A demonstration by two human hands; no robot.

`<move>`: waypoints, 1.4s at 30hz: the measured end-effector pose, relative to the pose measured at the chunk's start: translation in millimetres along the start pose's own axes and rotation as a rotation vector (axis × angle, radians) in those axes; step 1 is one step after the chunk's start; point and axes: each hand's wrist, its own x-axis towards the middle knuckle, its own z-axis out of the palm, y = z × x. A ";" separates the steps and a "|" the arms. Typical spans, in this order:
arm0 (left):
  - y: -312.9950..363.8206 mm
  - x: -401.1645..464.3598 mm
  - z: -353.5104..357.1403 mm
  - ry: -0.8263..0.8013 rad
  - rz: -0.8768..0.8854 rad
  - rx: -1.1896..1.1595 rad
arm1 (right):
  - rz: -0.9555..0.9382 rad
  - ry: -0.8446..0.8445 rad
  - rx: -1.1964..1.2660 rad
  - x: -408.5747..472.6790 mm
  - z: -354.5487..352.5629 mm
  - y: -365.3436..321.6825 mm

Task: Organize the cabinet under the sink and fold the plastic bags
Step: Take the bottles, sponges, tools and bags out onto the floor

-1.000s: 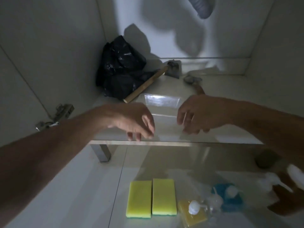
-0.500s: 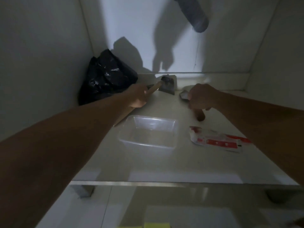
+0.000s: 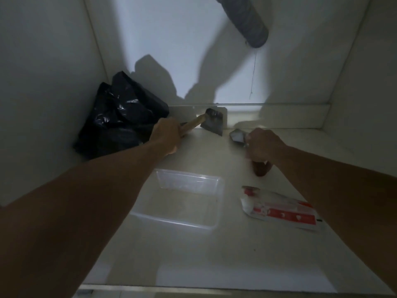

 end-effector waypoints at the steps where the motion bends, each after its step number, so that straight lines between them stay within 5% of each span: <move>1: 2.1 1.7 -4.1 0.020 -0.004 -0.008 | 0.004 0.009 0.028 -1.7 -2.3 1.5; 12: 42.6 -18.0 -91.4 0.261 0.002 -0.034 | 0.040 0.099 0.404 -47.5 -89.9 8.3; 22: 25.2 -141.0 -214.4 0.404 -0.214 -0.153 | -0.132 0.010 0.635 -142.8 -147.8 -50.9; 32: -48.6 -277.6 -237.1 0.326 -0.401 -0.139 | -0.291 -0.186 0.522 -236.4 -125.9 -145.3; 42: -116.3 -418.2 -202.8 0.119 -0.550 -0.219 | -0.271 -0.602 0.505 -344.1 -57.0 -194.4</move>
